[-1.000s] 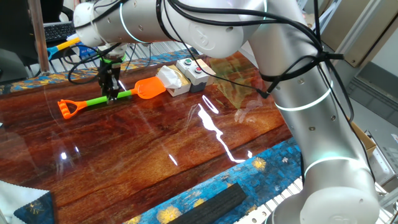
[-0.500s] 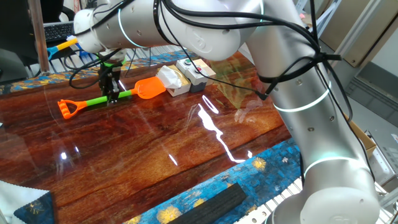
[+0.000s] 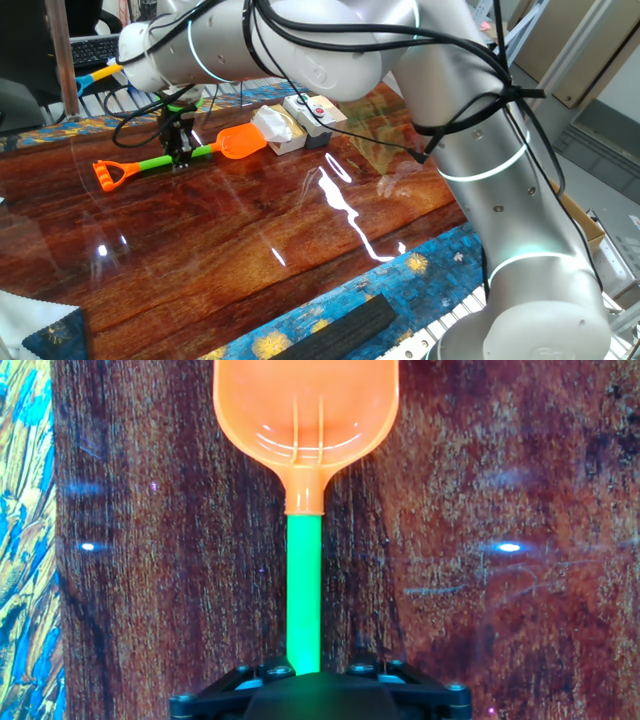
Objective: Use a shovel to scoop up an object
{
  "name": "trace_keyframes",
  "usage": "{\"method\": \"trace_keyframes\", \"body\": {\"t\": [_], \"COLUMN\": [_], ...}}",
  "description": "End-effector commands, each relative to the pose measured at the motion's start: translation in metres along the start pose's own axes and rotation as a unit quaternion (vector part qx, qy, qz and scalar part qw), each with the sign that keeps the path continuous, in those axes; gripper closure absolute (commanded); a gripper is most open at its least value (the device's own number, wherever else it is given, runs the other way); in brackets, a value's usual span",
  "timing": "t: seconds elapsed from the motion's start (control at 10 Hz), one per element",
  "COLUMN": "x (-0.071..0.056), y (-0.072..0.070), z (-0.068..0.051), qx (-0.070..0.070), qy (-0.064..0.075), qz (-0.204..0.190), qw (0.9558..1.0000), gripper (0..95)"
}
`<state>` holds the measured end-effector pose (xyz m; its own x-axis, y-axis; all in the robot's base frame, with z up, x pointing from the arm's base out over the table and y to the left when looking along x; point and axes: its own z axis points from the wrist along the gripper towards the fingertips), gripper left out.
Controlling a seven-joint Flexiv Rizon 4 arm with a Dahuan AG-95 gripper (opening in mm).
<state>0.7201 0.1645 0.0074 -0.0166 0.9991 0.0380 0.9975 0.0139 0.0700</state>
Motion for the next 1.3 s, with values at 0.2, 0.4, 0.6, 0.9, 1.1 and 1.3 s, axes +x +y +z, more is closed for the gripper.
{"method": "trace_keyframes", "body": {"t": [0.2,0.4,0.6,0.9,1.1,1.3], "x": [0.0,0.0,0.0,0.001,0.003,0.008], "y": [0.0,0.0,0.0,0.001,0.002,0.002], "z": [0.003,0.003,0.003,-0.004,-0.009,-0.016], "qx": [-0.002,0.002,0.003,0.009,0.01,0.012], "qy": [-0.001,-0.001,-0.001,0.011,0.018,0.027], "qz": [-0.001,-0.024,-0.032,-0.036,-0.035,-0.032], "qw": [1.0,0.9997,0.9995,0.9993,0.9992,0.9991], "gripper": [57.0,76.0,95.0,95.0,95.0,95.0]}}
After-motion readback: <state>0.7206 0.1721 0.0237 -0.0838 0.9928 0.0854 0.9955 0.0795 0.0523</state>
